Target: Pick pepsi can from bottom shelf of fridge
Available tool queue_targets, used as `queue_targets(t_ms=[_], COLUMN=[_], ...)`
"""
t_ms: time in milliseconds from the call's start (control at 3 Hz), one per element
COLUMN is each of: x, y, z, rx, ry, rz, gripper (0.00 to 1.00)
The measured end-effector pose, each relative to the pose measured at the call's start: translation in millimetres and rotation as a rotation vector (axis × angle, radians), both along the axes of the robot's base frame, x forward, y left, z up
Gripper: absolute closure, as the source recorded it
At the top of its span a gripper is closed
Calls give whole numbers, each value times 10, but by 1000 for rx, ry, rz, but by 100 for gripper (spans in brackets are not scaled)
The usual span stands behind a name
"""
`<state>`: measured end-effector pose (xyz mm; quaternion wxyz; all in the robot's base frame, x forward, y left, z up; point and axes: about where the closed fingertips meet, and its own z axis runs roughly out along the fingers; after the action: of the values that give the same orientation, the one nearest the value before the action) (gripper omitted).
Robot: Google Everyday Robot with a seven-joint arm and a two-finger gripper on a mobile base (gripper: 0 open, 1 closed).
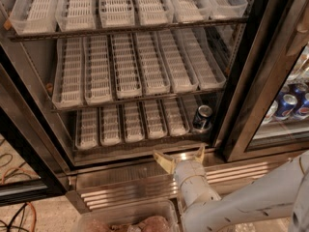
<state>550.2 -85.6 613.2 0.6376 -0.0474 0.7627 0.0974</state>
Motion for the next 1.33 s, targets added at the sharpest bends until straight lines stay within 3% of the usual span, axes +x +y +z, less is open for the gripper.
queue_targets(t_ms=[333,1000,1333], x=[141,141,210], y=[101,64,117], z=[-101,-120,-125], rx=[-24,3,12], ry=[-65,-69,-109], rz=[-17,-33,-49], gripper=[0,0,0])
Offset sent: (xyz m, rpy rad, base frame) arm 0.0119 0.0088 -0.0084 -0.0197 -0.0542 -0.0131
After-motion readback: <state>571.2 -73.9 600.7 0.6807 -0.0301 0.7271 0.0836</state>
